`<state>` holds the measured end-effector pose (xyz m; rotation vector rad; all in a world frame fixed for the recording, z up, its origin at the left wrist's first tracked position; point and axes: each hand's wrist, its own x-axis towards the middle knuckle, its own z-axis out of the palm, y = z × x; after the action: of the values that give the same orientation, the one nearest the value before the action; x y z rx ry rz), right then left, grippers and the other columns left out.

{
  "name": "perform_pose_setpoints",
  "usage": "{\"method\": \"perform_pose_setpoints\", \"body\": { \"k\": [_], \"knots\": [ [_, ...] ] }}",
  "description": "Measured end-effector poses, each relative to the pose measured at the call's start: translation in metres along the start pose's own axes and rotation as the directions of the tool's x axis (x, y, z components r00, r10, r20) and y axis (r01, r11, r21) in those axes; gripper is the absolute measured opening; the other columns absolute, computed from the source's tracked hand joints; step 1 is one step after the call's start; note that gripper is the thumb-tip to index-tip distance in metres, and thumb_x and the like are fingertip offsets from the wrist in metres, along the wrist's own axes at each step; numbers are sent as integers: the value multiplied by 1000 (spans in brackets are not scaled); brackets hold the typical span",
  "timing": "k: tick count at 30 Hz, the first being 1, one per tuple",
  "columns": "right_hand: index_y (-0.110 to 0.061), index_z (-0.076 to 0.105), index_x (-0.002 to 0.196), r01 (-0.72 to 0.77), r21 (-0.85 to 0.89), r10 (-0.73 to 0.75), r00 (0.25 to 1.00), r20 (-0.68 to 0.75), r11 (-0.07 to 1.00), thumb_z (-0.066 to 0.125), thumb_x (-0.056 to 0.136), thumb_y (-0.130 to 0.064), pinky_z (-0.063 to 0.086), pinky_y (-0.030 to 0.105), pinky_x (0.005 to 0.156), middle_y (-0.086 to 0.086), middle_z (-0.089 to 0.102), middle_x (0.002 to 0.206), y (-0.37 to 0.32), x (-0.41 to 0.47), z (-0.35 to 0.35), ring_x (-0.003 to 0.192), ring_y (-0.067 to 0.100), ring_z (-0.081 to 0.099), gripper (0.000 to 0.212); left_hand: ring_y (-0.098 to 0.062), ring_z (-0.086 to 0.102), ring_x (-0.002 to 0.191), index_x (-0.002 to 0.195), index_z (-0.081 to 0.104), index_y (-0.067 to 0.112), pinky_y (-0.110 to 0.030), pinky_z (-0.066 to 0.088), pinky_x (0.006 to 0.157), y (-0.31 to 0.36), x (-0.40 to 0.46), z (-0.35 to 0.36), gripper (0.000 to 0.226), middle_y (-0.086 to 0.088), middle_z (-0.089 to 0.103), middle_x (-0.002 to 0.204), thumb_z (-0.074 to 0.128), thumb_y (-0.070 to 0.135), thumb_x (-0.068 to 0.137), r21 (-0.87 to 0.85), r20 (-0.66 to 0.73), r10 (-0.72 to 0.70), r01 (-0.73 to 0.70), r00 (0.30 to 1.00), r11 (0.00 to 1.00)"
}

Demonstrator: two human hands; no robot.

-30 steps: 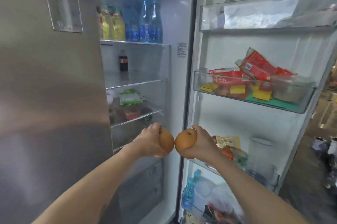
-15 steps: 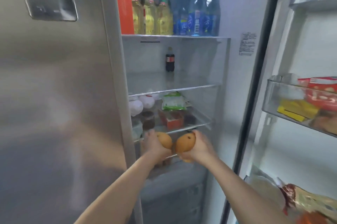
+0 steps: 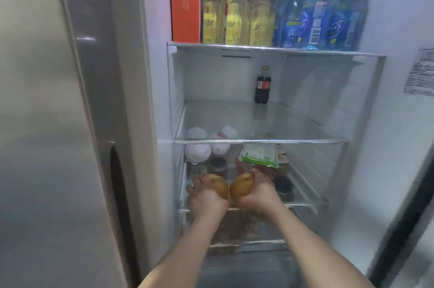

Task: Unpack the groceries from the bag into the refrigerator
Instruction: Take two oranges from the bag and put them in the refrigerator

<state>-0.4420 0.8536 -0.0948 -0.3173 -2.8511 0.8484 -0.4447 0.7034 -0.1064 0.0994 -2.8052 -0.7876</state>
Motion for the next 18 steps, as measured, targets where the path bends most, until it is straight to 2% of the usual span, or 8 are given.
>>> {"method": "perform_pose_setpoints", "body": {
  "k": [1, 2, 4, 6, 10, 13, 16, 18],
  "knots": [
    [-25, 57, 114, 18, -6, -18, 999, 35, 1000, 71, 64, -50, 43, 19, 80, -7, 58, 98, 2, 10, -2, 93, 11, 58, 57, -29, 38, 121, 135, 26, 20, -36, 44, 91, 3, 10, 5, 82, -4, 32, 139, 69, 43, 68, -1, -11, -43, 43, 999, 999],
    [-28, 48, 127, -13, 79, 8, 997, 71, 997, 73, 53, -56, 44, 23, 89, -4, 54, 116, 4, 22, 1, 108, 16, 56, 83, -28, 38, 121, 133, 27, 21, -36, 46, 91, 6, 19, 9, 77, -3, 32, 139, 66, 40, 70, -9, -25, -81, 81, 996, 997],
    [-31, 32, 140, -19, 50, 19, 1000, 1, 999, 75, 47, -59, 41, 32, 103, 0, 40, 139, 1, 40, 4, 127, 25, 45, 106, -27, 37, 121, 132, 27, 23, -36, 45, 93, 8, 36, 16, 73, -1, 30, 141, 64, 40, 72, -10, -49, -103, 103, 993, 995],
    [-30, 29, 142, 20, 108, -25, 999, 44, 994, 77, 53, -53, 37, 34, 106, 4, 36, 142, -1, 54, 9, 130, 28, 40, 104, -28, 34, 124, 136, 25, 22, -34, 40, 97, 9, 49, 23, 79, -2, 29, 143, 66, 42, 72, 14, -39, -83, 83, 996, 996],
    [-29, 37, 138, 62, 103, -67, 997, 45, 993, 72, 47, -55, 43, 36, 102, 5, 50, 133, -7, 89, 25, 121, 29, 51, 101, -30, 34, 127, 145, 22, 19, -33, 35, 101, 6, 70, 27, 94, -9, 26, 146, 74, 42, 69, 10, -47, -99, 99, 994, 995],
    [-35, 41, 133, 129, 144, -135, 990, 32, 981, 72, 41, -56, 48, 37, 96, 2, 57, 122, -8, 110, 34, 114, 26, 57, 99, -28, 38, 124, 144, 25, 20, -32, 34, 100, 1, 85, 25, 90, -8, 31, 143, 74, 39, 71, 49, -58, -60, 63, 997, 997],
    [-38, 45, 130, 255, 212, -267, 963, 27, 943, 78, 46, -49, 50, 37, 92, 1, 58, 119, -3, 123, 35, 106, 22, 59, 91, -27, 37, 127, 144, 27, 23, -31, 31, 102, -10, 96, 22, 92, -7, 31, 145, 77, 43, 69, -52, -10, -9, 8, 1000, 999],
    [-34, 47, 134, 318, 255, -341, 939, 49, 913, 86, 54, -42, 44, 37, 100, 4, 51, 128, 1, 126, 32, 115, 20, 52, 90, -24, 36, 128, 140, 33, 25, -30, 32, 102, -18, 98, 22, 89, -4, 33, 144, 79, 44, 66, -141, -32, 26, -31, 999, 989]
  ]
}}
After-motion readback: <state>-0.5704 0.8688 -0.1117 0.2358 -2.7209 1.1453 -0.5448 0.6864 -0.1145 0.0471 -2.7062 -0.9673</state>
